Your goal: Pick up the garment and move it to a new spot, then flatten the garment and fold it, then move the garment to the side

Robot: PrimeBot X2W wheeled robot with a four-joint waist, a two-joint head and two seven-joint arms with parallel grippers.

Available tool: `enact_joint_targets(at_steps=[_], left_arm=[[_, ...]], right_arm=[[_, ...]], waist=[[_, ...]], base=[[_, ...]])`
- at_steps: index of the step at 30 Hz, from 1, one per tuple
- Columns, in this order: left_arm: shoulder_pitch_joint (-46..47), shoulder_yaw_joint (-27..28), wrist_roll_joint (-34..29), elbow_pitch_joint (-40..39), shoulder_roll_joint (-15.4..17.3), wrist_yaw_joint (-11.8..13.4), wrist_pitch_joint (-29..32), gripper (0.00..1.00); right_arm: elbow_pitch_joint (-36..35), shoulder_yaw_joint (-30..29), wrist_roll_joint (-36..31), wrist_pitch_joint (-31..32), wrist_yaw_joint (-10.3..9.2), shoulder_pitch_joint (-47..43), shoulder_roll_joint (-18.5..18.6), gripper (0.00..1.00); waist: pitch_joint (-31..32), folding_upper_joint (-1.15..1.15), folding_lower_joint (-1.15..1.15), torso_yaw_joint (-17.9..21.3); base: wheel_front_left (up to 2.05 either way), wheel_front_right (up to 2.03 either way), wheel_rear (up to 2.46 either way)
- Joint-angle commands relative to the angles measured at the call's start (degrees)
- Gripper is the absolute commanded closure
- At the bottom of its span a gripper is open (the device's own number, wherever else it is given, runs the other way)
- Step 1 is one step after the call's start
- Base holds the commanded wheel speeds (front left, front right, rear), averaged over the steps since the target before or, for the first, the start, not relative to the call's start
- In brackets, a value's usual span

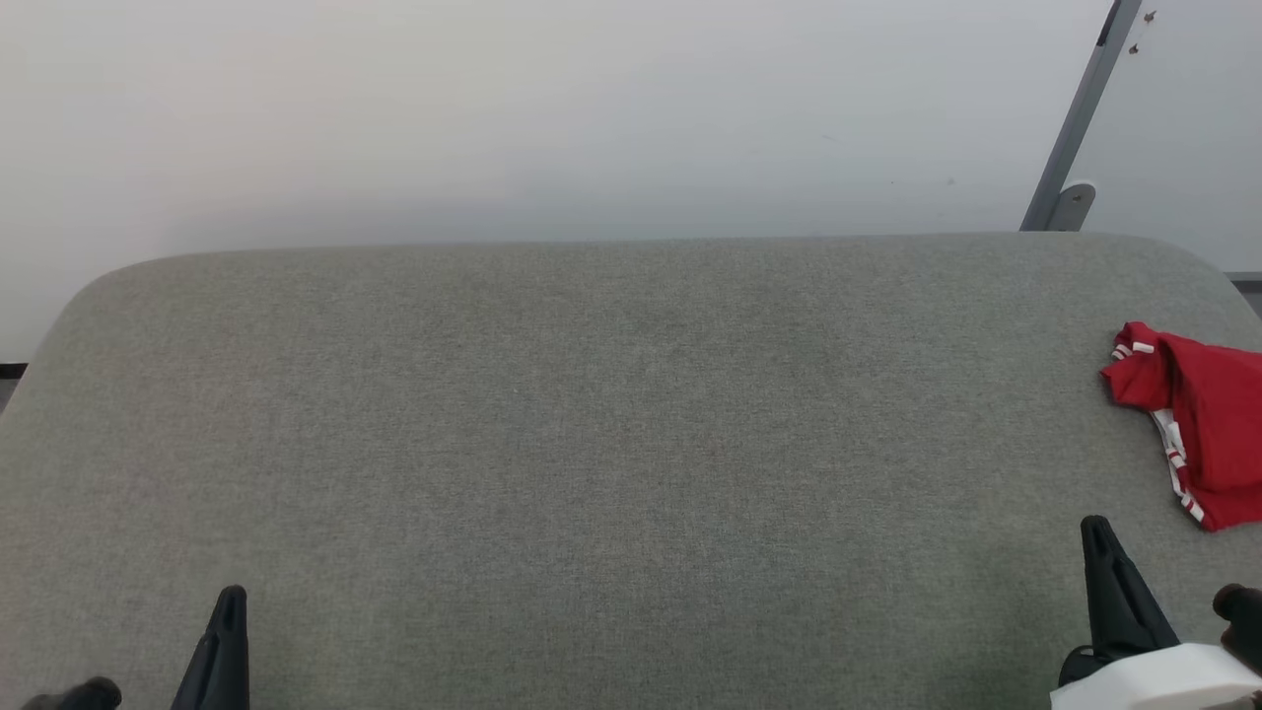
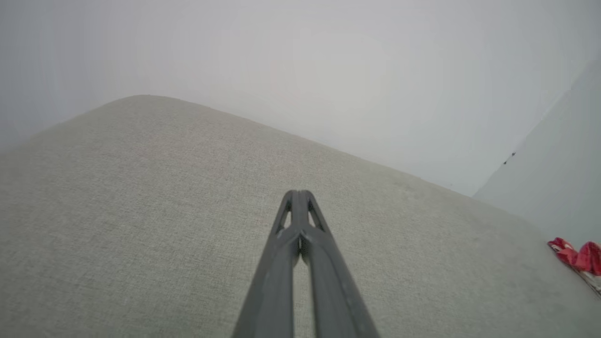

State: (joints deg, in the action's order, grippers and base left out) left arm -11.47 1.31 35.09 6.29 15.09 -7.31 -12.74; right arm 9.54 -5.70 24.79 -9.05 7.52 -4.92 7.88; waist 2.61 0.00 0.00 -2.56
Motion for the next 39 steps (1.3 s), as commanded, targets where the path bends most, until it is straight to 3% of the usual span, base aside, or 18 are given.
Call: enact_joint_targets(at_steps=[1, 18, 39], left_arm=[[2.09, 0.60, 2.16, -0.50, 0.29, -0.01, 0.59, 1.00], [6.02, 1.58, 15.56, 1.51, -2.54, -0.07, 4.93, 1.00], [9.54, 2.52, 27.67, 3.24, -5.12, -0.12, 8.93, 1.00]], right_arm=[[-0.71, -0.23, 2.55, 0.45, 0.00, 1.87, 0.24, 1.00], [0.38, -0.30, 18.24, 4.02, -0.01, 4.18, -1.02, 1.00], [1.51, -0.48, 32.33, 7.32, -0.02, 6.33, -2.15, 1.00]], waist=[[-0.04, 0.00, 0.00, 0.03], [-0.47, 0.00, 0.00, 0.43], [-0.94, 0.00, 0.00, 0.86]], base=[[0.00, 0.00, 0.00], [0.00, 0.00, 0.00], [0.00, 0.00, 0.00]])
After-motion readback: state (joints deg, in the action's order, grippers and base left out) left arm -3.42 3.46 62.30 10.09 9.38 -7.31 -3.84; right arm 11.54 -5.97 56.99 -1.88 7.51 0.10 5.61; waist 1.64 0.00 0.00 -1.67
